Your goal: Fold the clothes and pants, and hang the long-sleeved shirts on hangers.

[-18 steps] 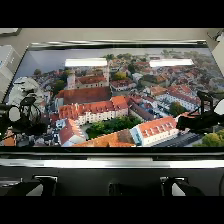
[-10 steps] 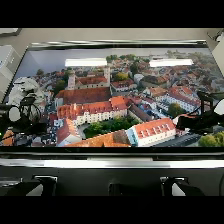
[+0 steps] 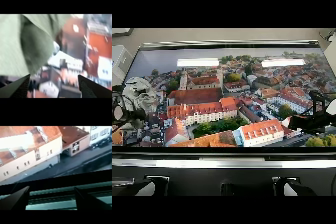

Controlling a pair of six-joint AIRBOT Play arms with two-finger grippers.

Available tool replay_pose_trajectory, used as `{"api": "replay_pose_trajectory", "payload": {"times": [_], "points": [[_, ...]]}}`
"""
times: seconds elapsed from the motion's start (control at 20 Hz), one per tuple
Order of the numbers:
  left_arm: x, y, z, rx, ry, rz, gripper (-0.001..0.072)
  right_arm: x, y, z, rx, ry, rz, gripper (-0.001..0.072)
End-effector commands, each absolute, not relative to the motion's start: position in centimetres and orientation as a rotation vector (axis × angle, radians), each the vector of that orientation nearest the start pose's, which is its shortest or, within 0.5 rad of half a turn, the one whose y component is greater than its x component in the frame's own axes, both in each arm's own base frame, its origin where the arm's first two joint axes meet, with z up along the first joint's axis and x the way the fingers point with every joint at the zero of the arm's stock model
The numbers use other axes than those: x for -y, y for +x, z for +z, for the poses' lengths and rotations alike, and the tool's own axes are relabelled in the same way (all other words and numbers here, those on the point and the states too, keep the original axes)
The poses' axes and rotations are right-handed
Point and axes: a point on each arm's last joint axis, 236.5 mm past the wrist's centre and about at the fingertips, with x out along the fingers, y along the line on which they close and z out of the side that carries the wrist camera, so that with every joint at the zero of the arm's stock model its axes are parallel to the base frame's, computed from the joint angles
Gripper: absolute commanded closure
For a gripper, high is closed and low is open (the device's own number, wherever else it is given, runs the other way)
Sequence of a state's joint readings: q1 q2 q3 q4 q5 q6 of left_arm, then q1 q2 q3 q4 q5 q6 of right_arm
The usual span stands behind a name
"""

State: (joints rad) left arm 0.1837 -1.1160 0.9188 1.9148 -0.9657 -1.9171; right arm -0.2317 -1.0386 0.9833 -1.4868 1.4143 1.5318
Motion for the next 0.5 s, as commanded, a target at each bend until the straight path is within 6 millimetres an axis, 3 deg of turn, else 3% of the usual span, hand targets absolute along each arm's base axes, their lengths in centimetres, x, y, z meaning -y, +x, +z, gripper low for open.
{"api": "replay_pose_trajectory", "payload": {"times": [0.0,0.1,0.3,0.45], "points": [[-19.2,38.0,-0.6,-0.978,-0.260,0.627,-0.0013,5.0,27.0,1.7,-1.458,0.027,0.021,0.0085],[-20.9,40.4,-1.6,-0.998,-0.280,0.644,-0.0013,5.0,27.0,1.7,-1.455,-0.072,0.110,0.0085],[-22.8,46.4,-1.7,-0.981,-0.219,0.607,-0.0013,5.0,27.0,1.7,-1.454,-0.076,0.115,0.0085],[-23.0,46.8,-4.4,-1.074,-0.218,0.618,-0.0013,5.0,27.0,1.7,-1.454,-0.075,0.115,0.0085]]}}
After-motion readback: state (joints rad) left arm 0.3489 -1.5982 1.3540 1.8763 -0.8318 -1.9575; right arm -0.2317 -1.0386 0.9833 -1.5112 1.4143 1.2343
